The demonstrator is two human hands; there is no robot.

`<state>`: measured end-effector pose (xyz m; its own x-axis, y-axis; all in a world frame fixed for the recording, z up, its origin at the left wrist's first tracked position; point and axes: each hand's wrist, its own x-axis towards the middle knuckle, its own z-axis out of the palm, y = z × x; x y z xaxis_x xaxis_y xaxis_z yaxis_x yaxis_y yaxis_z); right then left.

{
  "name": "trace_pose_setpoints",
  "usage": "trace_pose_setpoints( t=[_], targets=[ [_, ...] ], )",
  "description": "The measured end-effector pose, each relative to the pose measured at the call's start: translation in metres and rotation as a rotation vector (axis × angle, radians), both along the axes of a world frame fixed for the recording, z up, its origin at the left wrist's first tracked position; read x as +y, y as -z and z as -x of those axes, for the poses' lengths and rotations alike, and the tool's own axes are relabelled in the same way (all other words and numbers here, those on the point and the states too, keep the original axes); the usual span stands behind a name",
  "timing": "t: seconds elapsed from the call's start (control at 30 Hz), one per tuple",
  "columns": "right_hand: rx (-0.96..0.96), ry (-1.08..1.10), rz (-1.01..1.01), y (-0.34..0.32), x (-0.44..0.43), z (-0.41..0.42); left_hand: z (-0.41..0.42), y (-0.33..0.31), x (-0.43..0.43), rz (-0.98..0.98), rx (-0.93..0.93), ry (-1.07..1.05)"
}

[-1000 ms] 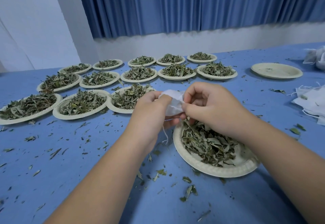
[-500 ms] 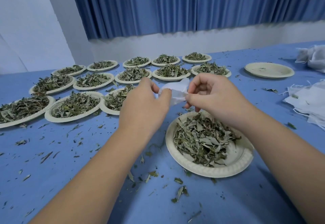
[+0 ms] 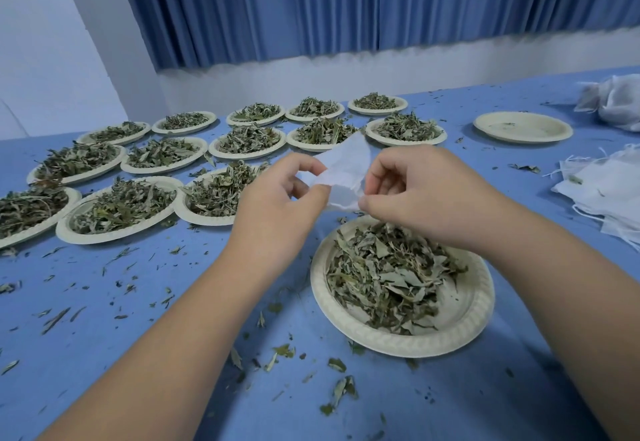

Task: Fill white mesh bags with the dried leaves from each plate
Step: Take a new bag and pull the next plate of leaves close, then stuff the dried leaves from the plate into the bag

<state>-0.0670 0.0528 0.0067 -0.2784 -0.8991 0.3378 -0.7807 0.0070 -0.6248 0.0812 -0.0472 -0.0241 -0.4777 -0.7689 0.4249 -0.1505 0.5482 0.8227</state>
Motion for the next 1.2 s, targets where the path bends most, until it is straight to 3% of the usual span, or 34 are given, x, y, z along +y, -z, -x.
trace_pose_setpoints(
  t=[0.1, 0.3, 0.67, 1.03, 1.2],
  targets=[
    [0.114, -0.148, -0.026, -0.009, 0.015, -0.015, 0.002, 0.002, -0.003, 0.042, -0.006, -0.099],
    [0.440, -0.210, -0.388, -0.003, 0.018, -0.027, -0.001, 0.002, -0.005, 0.171, -0.064, -0.223],
    [0.505, -0.174, -0.461, 0.004, 0.014, -0.040, 0.006, 0.001, 0.004, 0.372, -0.333, -0.155],
    [0.636, -0.144, -0.429, 0.010, 0.013, -0.042, 0.003, 0.002, -0.006, -0.042, -0.247, -0.053],
    [0.601, -0.140, -0.396, 0.011, 0.012, -0.039, -0.001, 0.000, -0.006, -0.109, -0.213, -0.029]
  ],
)
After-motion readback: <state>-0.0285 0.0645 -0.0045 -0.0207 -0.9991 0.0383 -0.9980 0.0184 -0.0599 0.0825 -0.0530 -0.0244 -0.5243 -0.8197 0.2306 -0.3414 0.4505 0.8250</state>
